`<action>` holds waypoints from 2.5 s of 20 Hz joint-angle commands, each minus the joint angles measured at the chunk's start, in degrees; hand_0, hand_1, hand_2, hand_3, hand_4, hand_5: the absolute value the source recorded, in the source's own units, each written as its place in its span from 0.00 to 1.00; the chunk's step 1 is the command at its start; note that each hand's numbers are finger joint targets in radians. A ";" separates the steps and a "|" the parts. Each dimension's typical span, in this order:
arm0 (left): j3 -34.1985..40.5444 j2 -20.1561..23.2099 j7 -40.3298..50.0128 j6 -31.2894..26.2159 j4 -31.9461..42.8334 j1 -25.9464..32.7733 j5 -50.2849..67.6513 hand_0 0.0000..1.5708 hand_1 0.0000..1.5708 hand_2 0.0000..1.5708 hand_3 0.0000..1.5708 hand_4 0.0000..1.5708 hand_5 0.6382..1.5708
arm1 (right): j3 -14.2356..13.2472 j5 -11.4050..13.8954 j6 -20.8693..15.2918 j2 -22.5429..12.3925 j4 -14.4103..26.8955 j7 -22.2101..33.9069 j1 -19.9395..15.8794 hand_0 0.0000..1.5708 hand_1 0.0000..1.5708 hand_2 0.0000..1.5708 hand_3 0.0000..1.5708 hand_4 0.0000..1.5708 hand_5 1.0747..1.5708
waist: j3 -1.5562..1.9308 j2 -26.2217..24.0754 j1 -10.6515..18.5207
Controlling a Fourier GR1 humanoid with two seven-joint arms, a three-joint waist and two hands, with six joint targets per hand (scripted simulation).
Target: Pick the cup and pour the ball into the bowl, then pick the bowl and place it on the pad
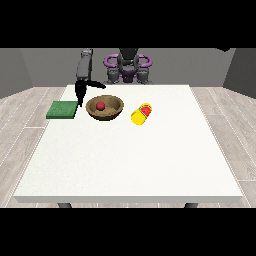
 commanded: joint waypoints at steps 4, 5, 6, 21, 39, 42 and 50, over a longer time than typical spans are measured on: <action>0.56 2.76 2.88 -2.83 -2.71 0.83 4.99 0.00 0.00 0.00 0.00 0.10 0.99 | -2.43 -1.21 0.20 -0.82 7.17 -3.89 -2.40 0.00 0.00 0.00 0.00 0.00 1.00 | 0.03 0.63 1.32; -1.05 0.40 2.69 0.35 -3.55 0.83 3.54 0.00 0.00 0.00 0.00 0.10 0.99 | -2.86 -1.82 1.58 -1.64 8.76 -3.69 -3.62 0.00 0.00 0.00 0.00 0.00 1.00 | 0.05 1.78 0.68; -0.39 1.01 4.51 1.22 -4.26 -3.28 5.21 0.00 0.00 0.00 0.00 0.09 0.99 | -3.66 -1.66 0.57 -0.81 10.33 -7.82 -4.85 0.00 0.00 0.00 0.00 0.00 1.00 | 0.08 4.96 2.43; -1.57 4.04 10.60 0.79 -11.76 -1.93 12.08 0.00 0.00 0.00 0.00 0.00 1.00 | -6.84 -3.93 4.26 -3.01 23.25 -14.57 -8.58 0.00 0.00 0.00 0.00 0.00 0.99 | 0.07 7.31 5.08; 1.08 6.25 10.74 -0.75 -6.33 0.77 14.26 0.00 0.00 0.00 0.00 0.00 1.00 | -4.97 -1.81 -2.11 -11.70 22.56 4.28 -5.80 1.00 1.00 1.00 0.95 0.67 0.99 | -0.20 3.33 2.84; 1.92 6.58 9.55 -0.62 -3.33 2.28 14.09 0.00 0.00 0.00 0.00 0.00 1.00 | -1.45 1.11 -5.08 -11.81 21.27 10.51 -9.47 1.00 1.00 1.00 0.91 0.70 0.99 | -0.14 0.63 1.00; 4.40 11.94 8.45 -3.20 0.18 4.46 15.49 0.00 0.00 0.00 0.00 0.00 1.00 | -1.30 0.81 1.43 -18.79 18.80 15.06 -10.77 1.00 1.00 1.00 0.62 0.75 0.98 | 0.00 1.08 -3.89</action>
